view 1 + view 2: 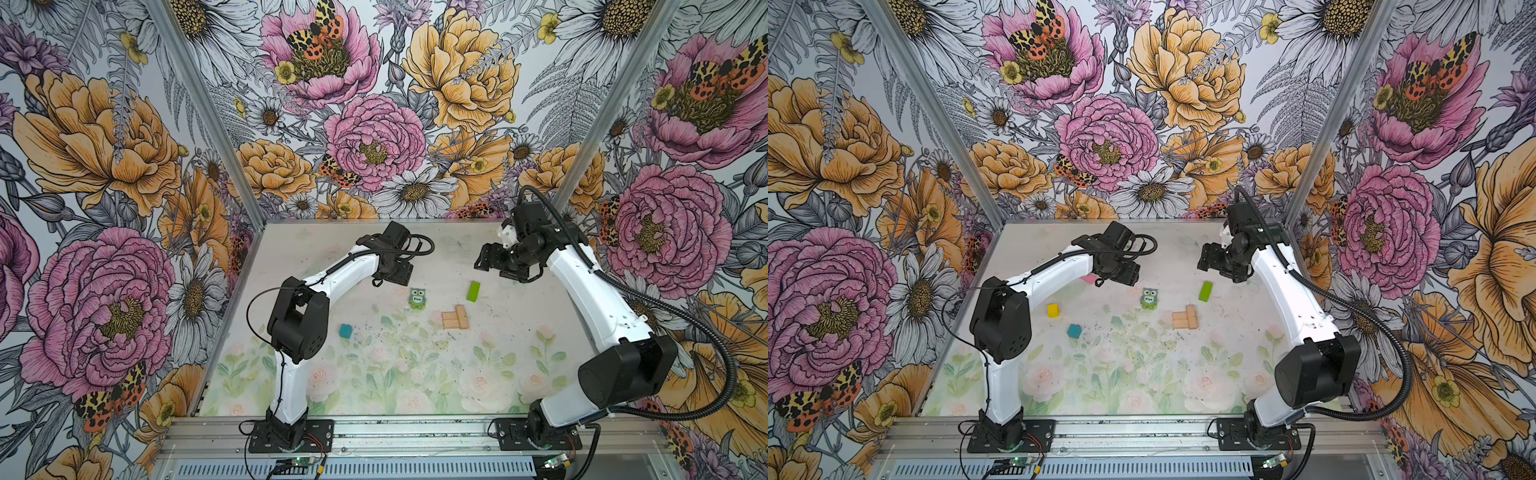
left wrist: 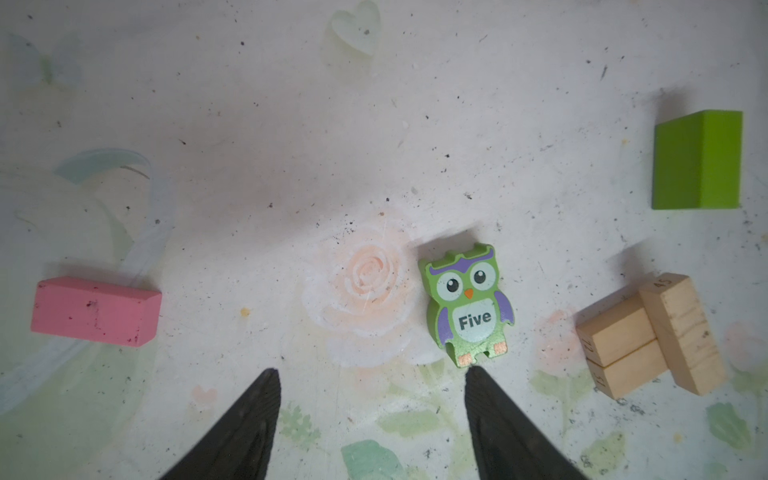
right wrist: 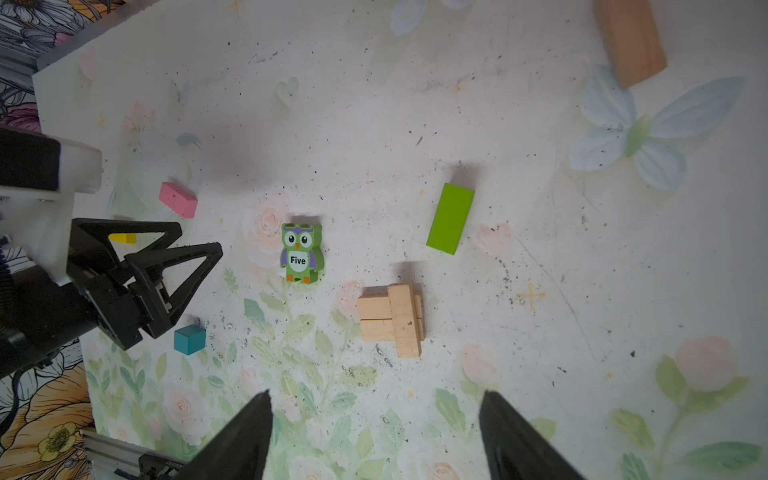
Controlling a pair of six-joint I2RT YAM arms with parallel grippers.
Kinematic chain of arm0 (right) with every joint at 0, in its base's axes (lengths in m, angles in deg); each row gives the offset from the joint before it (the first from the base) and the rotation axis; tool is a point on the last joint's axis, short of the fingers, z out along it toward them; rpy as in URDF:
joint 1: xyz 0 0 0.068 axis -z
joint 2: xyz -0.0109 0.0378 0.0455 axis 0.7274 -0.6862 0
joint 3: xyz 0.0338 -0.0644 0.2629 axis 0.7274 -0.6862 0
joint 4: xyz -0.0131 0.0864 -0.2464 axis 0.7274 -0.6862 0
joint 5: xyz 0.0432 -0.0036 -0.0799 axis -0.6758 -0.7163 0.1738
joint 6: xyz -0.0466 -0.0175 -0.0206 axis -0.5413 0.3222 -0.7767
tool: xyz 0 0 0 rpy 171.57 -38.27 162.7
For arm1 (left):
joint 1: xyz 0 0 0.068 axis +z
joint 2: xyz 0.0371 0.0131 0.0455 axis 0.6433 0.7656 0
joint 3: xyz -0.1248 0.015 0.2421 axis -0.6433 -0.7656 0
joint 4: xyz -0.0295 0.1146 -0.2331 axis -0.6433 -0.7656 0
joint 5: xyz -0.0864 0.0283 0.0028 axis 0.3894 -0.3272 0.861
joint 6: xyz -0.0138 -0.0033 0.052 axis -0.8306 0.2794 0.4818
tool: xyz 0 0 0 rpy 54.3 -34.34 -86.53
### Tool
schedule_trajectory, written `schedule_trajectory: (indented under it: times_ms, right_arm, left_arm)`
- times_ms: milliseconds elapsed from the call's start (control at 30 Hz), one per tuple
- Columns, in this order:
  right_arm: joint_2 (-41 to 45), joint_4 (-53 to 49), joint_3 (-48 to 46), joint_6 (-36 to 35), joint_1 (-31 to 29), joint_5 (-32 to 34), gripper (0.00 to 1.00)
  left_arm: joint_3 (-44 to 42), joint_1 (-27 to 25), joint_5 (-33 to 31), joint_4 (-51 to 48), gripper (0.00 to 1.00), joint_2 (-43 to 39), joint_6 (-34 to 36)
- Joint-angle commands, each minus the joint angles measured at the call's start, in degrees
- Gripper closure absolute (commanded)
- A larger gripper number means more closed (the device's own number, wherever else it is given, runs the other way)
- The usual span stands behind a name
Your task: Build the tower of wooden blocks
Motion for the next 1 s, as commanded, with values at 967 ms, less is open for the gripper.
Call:
schedule_trajectory:
  times_ms: [967]
  right_arm:
    - [-22.17,1.04,16.46,9.02,10.8,16.93,0.34]
  left_arm:
    - [7.12,3.91,6.63,3.03,0.01,-5.09,-0.68]
